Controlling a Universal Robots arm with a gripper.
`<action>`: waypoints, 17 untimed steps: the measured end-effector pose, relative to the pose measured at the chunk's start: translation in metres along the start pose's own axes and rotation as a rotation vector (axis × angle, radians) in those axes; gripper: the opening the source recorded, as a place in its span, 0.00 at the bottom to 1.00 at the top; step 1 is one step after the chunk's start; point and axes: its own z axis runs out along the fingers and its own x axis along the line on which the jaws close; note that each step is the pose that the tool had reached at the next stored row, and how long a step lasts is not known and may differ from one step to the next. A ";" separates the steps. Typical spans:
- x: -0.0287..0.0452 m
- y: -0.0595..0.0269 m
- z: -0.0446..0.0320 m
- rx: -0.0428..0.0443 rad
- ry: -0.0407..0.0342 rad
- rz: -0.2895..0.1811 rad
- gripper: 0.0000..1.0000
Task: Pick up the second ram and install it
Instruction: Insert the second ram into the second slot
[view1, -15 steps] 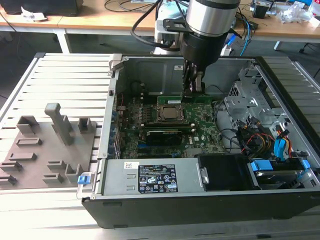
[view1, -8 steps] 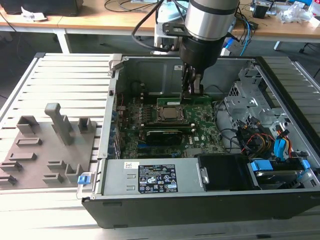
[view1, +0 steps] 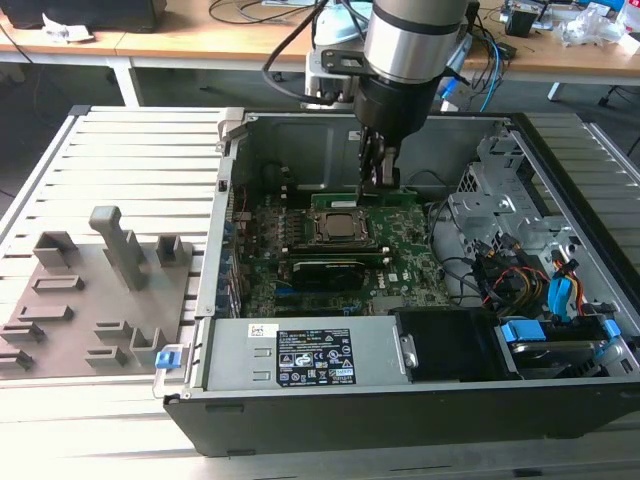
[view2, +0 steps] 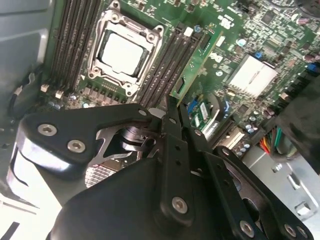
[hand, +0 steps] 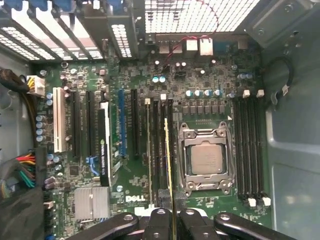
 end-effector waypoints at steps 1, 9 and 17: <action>-0.0030 0.0027 0.0009 0.0000 -0.0001 0.000 0.14; -0.0115 0.0080 0.0071 0.0000 -0.0001 0.000 0.14; -0.0154 0.0078 0.0163 0.0000 0.0000 0.000 0.14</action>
